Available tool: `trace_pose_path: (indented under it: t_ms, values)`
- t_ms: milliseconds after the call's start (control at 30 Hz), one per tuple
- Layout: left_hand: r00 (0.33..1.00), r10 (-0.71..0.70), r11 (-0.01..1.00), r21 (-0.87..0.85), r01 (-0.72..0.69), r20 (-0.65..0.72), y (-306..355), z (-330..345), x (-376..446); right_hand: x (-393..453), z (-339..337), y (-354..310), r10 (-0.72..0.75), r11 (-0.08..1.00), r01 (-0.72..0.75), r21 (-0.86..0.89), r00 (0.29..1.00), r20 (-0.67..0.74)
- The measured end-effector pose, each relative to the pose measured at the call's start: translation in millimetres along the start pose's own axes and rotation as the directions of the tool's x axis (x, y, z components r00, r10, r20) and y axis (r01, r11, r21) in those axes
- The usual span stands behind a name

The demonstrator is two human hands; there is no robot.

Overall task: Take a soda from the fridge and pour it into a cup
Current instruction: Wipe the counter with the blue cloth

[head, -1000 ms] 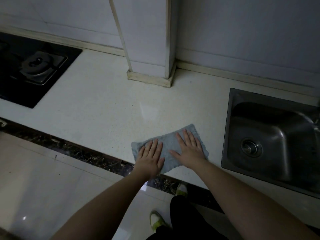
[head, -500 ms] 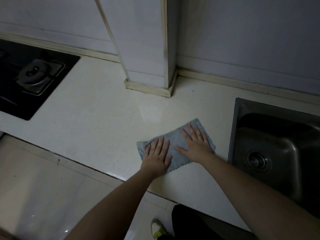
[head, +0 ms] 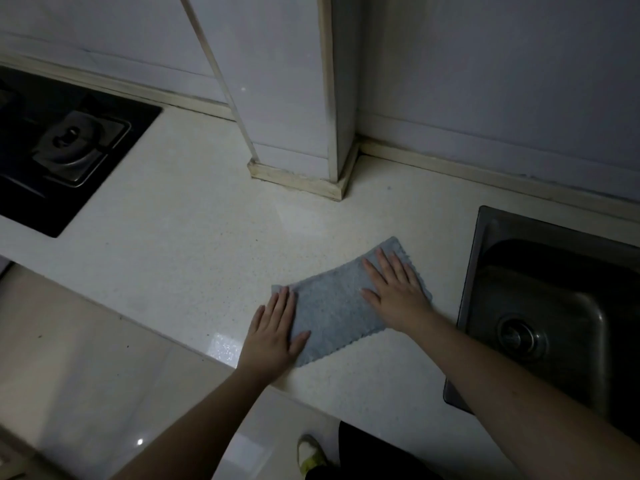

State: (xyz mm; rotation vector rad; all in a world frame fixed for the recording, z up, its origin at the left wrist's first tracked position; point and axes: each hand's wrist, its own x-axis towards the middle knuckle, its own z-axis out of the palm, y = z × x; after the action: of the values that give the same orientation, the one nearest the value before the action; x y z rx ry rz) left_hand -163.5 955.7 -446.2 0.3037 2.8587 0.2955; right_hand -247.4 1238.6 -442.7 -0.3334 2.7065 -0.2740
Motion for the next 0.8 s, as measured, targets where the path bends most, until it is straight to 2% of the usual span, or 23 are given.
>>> trace_pose_path:
  t_ms: [267,333,433,533,700,800]
  values:
    - [0.991,-0.131,0.991,0.004,0.131,-0.005,33,-1,-4,12,-18,6,-0.032,0.999,0.032,0.007,0.999,-0.006]
    - [0.987,-0.158,0.987,0.012,0.158,-0.011,34,-1,-5,9,-24,6,-0.002,1.0,0.006,0.03,0.995,-0.104]
    - [0.984,-0.18,0.982,0.064,0.18,-0.002,30,-3,-8,-6,-28,10,0.22,0.974,-0.19,0.126,0.925,-0.31]
    - [0.984,-0.175,0.979,0.113,0.171,0.024,26,-8,-6,-19,-25,18,0.48,0.875,-0.433,0.217,0.83,-0.284]
    - [0.977,-0.195,0.974,0.136,0.183,0.08,24,-16,-2,-18,-28,18,0.594,0.782,-0.531,0.325,0.794,-0.132]
    - [0.98,-0.184,0.977,0.126,0.173,0.081,26,-20,-1,-16,-33,10,0.595,0.766,-0.498,0.408,0.789,-0.155]
